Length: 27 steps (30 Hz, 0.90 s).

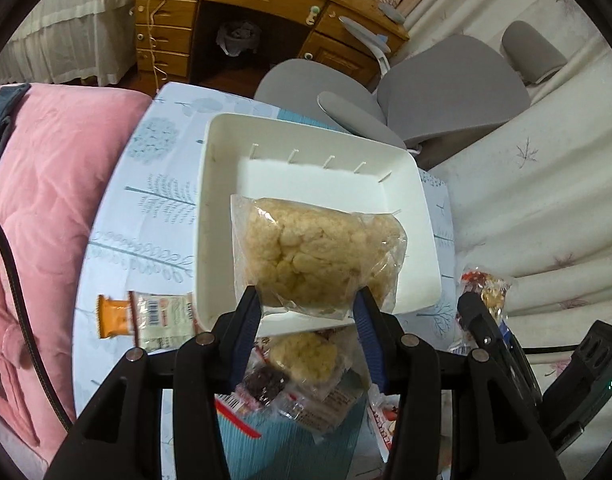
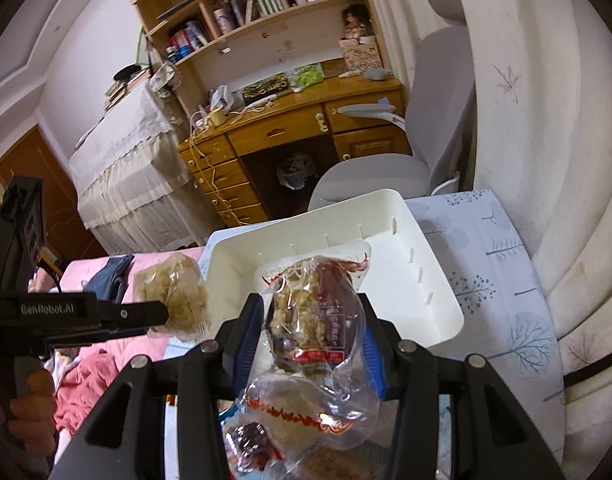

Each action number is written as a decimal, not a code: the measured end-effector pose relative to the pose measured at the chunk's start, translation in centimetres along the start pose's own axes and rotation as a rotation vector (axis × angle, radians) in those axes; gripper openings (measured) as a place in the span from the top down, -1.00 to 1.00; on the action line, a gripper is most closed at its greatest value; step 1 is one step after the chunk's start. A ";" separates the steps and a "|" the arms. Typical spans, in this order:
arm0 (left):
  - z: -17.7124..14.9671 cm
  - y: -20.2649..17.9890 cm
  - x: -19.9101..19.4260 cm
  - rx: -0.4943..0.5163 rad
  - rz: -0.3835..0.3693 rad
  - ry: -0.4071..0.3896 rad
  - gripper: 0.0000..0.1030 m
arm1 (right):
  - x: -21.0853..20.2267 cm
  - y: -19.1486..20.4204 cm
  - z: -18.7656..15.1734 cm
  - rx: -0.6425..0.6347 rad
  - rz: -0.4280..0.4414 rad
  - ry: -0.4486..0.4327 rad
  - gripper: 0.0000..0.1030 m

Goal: Organize snacks
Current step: 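Carry both bags over the white tray and open both tools to drop them, then withdraw both open tools from the tray back toward the snack pile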

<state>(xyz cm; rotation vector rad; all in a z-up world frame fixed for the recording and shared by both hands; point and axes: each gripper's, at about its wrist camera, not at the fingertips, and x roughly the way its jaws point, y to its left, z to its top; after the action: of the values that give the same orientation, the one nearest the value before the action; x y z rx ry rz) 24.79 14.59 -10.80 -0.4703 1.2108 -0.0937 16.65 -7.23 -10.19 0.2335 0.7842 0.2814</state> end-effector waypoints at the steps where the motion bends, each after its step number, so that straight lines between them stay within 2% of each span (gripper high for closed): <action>1: 0.1 -0.3 0.3 0.002 -0.001 -0.006 0.10 | 0.4 -0.5 0.1 0.015 -0.003 0.001 0.08; 5: 0.6 -1.0 1.2 0.021 0.046 -0.044 -0.36 | 1.1 -1.5 0.7 0.048 0.001 -0.012 0.06; 6: 0.7 -1.2 1.3 0.028 0.056 -0.049 -0.42 | 1.4 -1.6 0.8 0.047 0.000 -0.006 -0.07; 7: 0.7 -1.2 1.3 0.032 0.064 -0.052 -0.43 | 1.7 -1.7 0.8 0.042 -0.006 0.004 -0.28; 9: 0.7 -1.2 1.4 0.027 0.068 -0.043 -0.43 | 1.8 -1.9 0.7 0.046 -0.012 0.011 -0.49; 15: -0.7 -0.7 -0.1 0.034 0.088 -0.050 -0.43 | 0.7 -2.0 0.2 0.080 -0.008 0.017 -0.51; 18: -2.0 -0.4 -1.2 0.045 0.064 -0.048 -0.43 | -0.6 -1.7 -0.3 0.089 -0.007 0.010 -0.52; 27: -7.8 0.1 -4.5 0.122 0.025 -0.038 -0.46 | -6.2 -0.4 -3.6 0.108 -0.044 -0.034 -0.65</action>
<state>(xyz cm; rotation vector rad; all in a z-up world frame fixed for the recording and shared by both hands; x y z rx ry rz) 15.97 13.75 -8.99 -0.3491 1.1662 -0.1360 9.99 -9.29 -8.67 0.3217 0.7706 0.1932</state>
